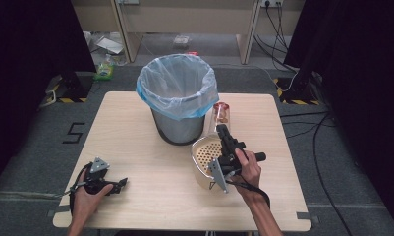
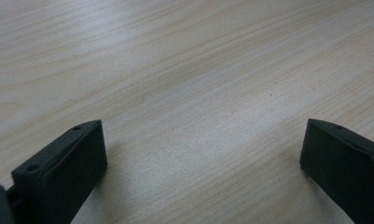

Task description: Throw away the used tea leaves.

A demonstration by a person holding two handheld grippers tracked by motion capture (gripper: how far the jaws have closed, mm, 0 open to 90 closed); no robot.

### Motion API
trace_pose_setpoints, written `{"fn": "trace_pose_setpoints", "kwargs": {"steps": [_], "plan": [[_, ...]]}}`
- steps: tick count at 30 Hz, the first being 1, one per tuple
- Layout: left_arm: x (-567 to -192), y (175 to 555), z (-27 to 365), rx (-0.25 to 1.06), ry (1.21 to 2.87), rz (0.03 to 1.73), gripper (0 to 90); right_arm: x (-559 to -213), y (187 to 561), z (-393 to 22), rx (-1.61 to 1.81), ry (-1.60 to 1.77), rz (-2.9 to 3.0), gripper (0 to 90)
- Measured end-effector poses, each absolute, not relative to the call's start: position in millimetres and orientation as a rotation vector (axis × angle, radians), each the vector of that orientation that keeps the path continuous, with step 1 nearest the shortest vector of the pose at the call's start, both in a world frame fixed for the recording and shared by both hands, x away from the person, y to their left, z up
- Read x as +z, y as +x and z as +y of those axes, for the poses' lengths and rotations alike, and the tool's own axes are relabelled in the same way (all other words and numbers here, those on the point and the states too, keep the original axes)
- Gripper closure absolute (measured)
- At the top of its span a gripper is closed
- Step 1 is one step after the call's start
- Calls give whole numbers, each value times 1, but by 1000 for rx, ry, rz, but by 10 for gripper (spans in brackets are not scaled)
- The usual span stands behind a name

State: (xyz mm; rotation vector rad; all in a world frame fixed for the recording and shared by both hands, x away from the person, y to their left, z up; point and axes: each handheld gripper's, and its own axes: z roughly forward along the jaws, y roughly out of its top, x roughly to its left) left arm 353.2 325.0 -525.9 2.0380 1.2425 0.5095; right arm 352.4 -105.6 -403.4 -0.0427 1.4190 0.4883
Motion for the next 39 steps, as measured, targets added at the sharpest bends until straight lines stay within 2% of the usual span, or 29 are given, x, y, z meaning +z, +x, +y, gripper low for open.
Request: {"fn": "trace_pose_setpoints", "kwargs": {"steps": [39], "plan": [[-526,353,325,509,2037,1246,0,-409,351,-105,386,-143,1329,877]]}}
